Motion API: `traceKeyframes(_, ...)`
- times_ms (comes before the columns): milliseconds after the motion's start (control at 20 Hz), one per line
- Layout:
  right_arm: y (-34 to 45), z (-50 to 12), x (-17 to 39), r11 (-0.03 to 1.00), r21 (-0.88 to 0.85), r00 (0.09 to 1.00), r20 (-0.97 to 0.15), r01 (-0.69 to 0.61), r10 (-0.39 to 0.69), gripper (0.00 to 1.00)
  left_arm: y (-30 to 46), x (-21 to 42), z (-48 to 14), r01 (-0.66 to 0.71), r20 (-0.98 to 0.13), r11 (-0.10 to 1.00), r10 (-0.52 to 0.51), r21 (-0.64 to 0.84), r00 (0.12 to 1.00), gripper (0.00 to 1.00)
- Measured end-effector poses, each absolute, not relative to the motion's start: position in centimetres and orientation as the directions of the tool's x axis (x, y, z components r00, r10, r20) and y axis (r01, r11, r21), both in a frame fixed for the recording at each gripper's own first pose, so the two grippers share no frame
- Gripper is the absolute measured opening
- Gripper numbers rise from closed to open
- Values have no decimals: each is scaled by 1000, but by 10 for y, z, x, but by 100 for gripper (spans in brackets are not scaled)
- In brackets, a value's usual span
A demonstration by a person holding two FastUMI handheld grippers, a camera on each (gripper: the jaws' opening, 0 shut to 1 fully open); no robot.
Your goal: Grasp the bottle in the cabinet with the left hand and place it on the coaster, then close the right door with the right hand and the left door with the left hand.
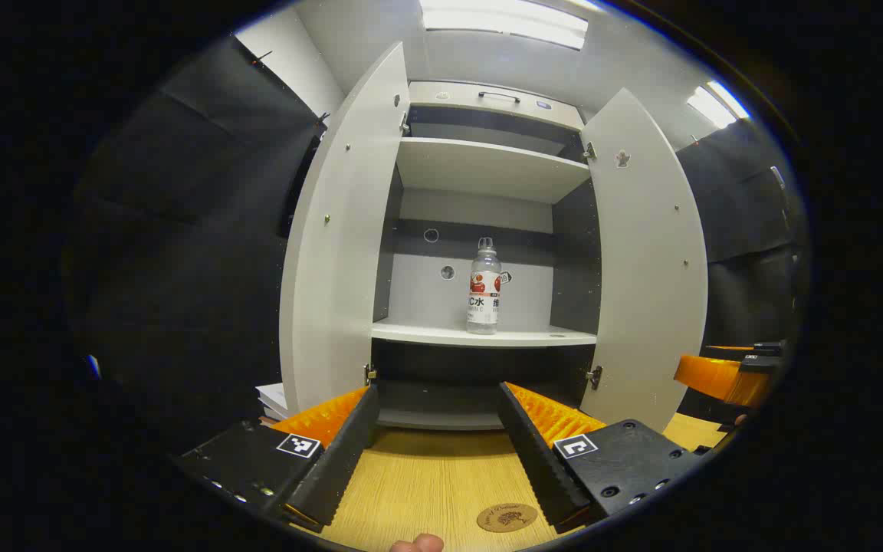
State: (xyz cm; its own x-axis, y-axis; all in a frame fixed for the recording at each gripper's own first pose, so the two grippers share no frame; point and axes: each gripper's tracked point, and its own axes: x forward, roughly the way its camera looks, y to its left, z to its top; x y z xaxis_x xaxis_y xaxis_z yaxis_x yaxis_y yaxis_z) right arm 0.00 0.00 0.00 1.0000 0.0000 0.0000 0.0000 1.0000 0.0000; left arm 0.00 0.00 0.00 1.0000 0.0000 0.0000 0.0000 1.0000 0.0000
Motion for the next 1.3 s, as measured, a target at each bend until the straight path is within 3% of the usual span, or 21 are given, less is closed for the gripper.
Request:
traceKeyframes(200,0,3,-2,1000,12,1000,0,5,-5,98,-3,-1,8,15,20,999,-15,28,1000,89)
traceKeyframes(250,1,6,-3,1000,15,1000,12,6,-6,94,-3,0,10,17,25,999,-18,28,1000,94)
traceKeyframes(300,1,7,-4,1000,14,1000,20,5,-6,99,-3,0,10,20,27,999,-20,25,999,94)
traceKeyframes(900,3,5,-8,1000,0,1000,17,-24,24,98,0,5,7,20,14,1000,-20,9,1000,95)
traceKeyframes(1000,2,7,-9,1000,-7,1000,16,-24,24,99,-3,15,2,30,-10,999,-30,13,999,94)
traceKeyframes(1050,2,9,-9,1000,-7,1000,20,-24,25,94,-5,24,1,41,-19,999,-41,4,999,94)
traceKeyframes(1100,1,8,-10,1000,-6,999,23,-23,23,98,-10,34,0,54,-32,998,-54,-19,998,94)
traceKeyframes(1300,-7,8,-13,1000,0,1000,20,-3,3,98,-29,77,10,108,-12,989,-110,-100,994,95)
